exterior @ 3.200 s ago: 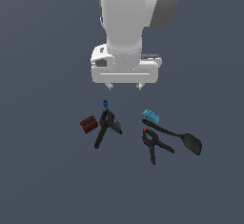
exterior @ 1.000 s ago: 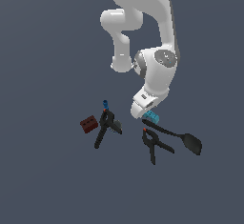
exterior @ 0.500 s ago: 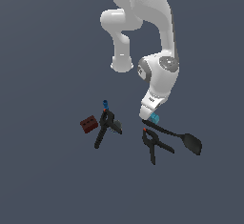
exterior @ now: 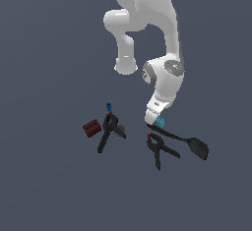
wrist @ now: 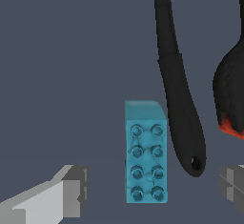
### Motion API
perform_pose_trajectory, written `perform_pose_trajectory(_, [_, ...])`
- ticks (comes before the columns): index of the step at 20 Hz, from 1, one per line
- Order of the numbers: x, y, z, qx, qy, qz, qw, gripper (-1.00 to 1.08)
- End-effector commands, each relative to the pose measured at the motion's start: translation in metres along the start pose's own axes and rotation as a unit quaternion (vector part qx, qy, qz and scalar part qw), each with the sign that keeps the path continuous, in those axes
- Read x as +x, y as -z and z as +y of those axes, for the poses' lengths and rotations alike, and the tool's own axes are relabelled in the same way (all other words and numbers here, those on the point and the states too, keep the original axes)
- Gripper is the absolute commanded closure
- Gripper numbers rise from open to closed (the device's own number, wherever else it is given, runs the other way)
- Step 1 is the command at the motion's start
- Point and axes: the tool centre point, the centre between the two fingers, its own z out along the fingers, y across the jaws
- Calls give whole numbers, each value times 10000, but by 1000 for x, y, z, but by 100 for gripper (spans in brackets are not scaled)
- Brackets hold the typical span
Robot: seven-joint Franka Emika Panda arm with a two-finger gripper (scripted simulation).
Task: Pick up a designated object from a clutter of objects.
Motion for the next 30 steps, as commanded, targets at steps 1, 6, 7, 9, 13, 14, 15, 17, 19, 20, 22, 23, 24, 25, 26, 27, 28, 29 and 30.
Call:
perform_pose_trajectory(1, [0,-8,-1,3,7,-2,10000,-92])
perform_pose_trajectory(6, [-1,-31,-1,2,20,1,10000,-92])
perform_pose_trajectory(7, [-1,-35,-1,2,20,1,10000,-92])
perform_pose_trajectory(9, [-1,-40,-1,2,23,1,10000,-92])
perform_pose_trajectory(13, [0,-45,-1,0,26,2,10000,-92])
perform_pose_trajectory(14, [0,-45,-1,0,26,2,10000,108])
perform_pose_trajectory(15, [0,-45,-1,0,26,2,10000,108])
perform_pose_trajectory(17, [0,-45,-1,0,26,2,10000,108])
perform_pose_trajectory(19, [0,-45,-1,0,26,2,10000,108])
perform_pose_trajectory(20, [0,-45,-1,0,26,2,10000,108])
perform_pose_trajectory(22, [0,-45,-1,0,26,2,10000,108])
perform_pose_trajectory(23, [0,-45,-1,0,26,2,10000,108])
perform_pose_trajectory(24, [-2,-36,12,-76,-70,56,9999,108])
perform_pose_trajectory(25, [-2,-36,12,-76,-70,56,9999,108])
perform_pose_trajectory(26, [-2,-35,12,-76,-70,56,9999,108])
perform_pose_trajectory(27, [-2,-34,13,-76,-70,56,9999,108])
perform_pose_trajectory(28, [-2,-32,14,-76,-70,56,9999,108])
perform_pose_trajectory(29, [-2,-30,15,-76,-70,56,9999,108])
perform_pose_trajectory(30, [-2,-27,17,-74,-67,55,9999,108])
